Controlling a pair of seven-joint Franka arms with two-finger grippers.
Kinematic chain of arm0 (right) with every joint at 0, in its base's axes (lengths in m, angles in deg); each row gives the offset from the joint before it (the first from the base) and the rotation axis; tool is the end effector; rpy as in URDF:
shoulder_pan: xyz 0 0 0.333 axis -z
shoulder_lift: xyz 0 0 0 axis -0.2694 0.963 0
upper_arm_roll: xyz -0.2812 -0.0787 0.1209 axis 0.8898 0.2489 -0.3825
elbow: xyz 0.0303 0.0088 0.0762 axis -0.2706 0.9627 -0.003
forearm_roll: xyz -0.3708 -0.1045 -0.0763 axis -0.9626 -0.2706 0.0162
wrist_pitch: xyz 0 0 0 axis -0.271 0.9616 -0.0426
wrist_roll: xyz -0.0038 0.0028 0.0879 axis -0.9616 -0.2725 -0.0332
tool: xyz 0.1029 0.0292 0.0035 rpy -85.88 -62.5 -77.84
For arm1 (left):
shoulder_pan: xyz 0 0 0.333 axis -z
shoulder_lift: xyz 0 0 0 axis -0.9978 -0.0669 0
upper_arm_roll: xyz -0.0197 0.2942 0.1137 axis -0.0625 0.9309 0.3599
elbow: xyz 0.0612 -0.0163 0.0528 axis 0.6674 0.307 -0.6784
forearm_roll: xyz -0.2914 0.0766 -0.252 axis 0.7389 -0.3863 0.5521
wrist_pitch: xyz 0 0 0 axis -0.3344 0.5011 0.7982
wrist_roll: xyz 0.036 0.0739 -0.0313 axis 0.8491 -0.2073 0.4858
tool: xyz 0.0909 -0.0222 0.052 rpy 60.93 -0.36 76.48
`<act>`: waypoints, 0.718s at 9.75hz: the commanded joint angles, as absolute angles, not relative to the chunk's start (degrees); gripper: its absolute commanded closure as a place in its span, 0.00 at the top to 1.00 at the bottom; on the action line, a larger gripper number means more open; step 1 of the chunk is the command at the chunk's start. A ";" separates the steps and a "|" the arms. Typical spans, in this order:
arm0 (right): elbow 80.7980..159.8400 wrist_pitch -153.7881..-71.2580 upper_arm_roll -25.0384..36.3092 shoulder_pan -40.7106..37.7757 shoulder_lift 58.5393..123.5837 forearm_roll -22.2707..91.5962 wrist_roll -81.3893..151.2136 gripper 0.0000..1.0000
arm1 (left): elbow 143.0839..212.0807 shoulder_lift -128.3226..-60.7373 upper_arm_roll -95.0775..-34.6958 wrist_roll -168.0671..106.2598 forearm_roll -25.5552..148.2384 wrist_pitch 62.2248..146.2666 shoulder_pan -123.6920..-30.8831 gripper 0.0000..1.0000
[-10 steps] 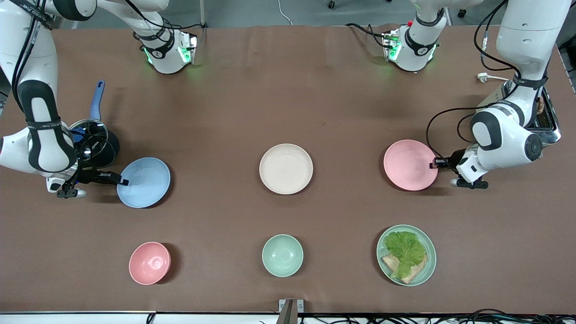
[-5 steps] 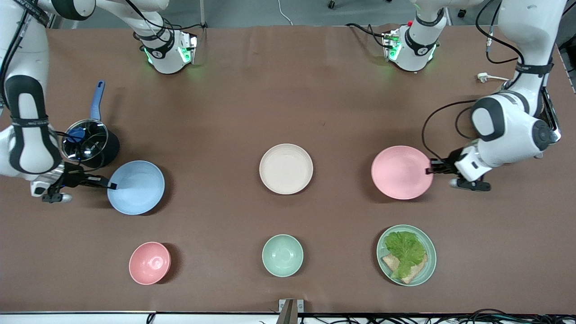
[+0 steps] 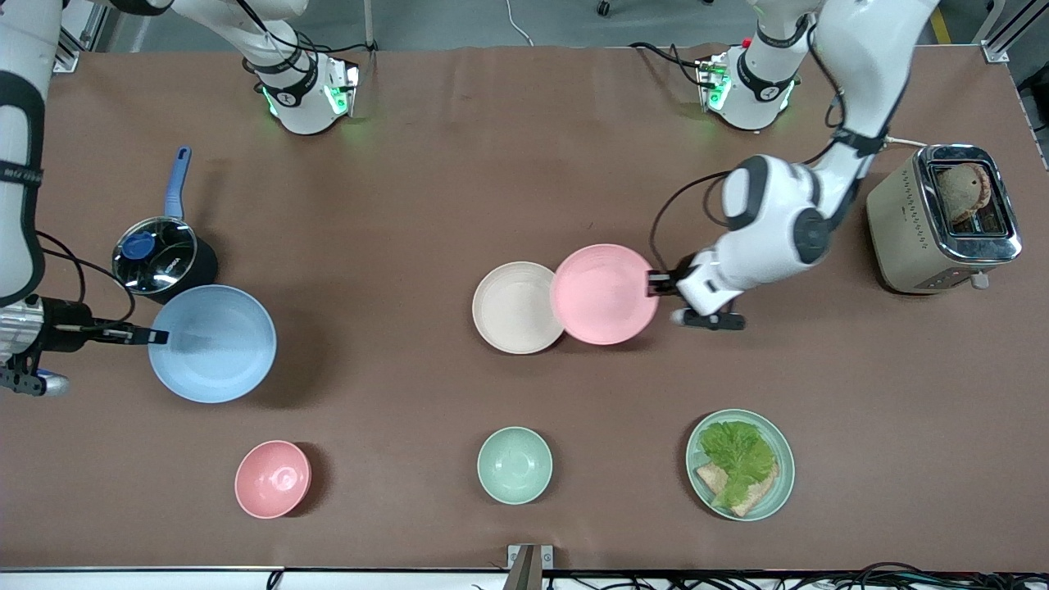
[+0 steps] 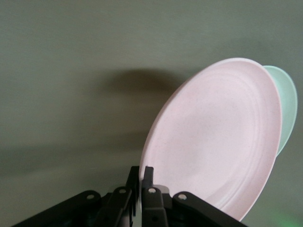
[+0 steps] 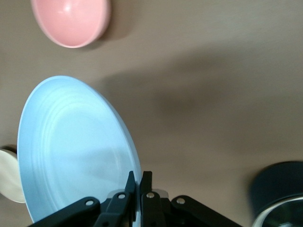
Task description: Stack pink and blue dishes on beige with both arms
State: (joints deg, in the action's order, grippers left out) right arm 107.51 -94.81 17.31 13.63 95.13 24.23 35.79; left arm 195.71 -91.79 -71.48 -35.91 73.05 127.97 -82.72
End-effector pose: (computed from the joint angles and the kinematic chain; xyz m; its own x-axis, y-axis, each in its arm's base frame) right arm 0.6565 -0.1038 0.3848 0.9481 -0.2216 -0.2281 -0.2867 -0.9061 -0.3112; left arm 0.5292 -0.2774 0.2620 0.9930 -0.0038 -0.1180 0.0400 -0.9293 0.3672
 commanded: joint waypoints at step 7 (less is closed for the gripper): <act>120.41 -116.50 -16.49 10.45 92.30 17.59 -0.61 0.01 | 184.92 -107.15 -81.10 -75.85 43.74 132.37 -79.40 0.89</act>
